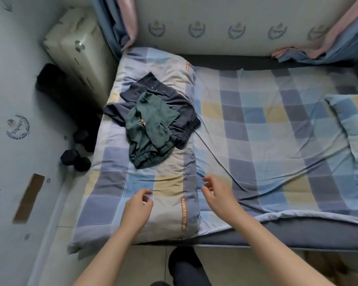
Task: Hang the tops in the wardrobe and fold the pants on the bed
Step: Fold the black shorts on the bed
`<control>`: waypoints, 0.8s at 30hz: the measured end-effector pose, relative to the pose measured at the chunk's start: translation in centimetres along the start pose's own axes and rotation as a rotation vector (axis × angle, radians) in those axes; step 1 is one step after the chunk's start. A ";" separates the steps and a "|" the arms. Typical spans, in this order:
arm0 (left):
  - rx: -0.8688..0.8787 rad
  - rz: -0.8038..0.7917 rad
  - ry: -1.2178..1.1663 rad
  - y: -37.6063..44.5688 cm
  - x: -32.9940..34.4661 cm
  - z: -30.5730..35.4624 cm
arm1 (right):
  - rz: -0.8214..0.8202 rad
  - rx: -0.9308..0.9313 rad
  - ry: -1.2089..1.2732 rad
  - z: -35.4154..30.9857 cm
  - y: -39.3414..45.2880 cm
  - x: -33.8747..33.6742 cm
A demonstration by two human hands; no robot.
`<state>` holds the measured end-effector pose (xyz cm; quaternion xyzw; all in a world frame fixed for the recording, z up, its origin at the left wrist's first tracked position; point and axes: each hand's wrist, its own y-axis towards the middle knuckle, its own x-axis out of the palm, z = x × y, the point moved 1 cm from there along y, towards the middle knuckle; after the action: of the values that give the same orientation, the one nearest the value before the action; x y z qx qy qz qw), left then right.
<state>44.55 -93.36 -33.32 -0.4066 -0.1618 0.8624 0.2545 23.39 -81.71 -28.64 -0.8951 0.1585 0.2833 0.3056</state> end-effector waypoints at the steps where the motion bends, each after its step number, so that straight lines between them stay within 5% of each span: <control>1: -0.015 0.020 0.009 2.3 -0.2 -0.2 | -0.021 0.004 0.009 -0.6 2.7 0.2; 10: -0.082 -0.009 0.207 19.3 0.4 -3.8 | -0.118 0.215 0.352 -1.7 21.3 5.1; 16: -0.142 -0.064 0.313 30.8 4.1 -9.5 | -0.159 0.511 0.698 1.3 33.1 12.5; 24: -0.149 0.000 0.387 42.4 9.3 -14.6 | -0.150 0.723 0.863 5.8 43.6 19.8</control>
<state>37.93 -121.72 -68.71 -0.5822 -0.1733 0.7539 0.2502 16.69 -113.43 -64.29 -0.7771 0.2919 -0.2028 0.5194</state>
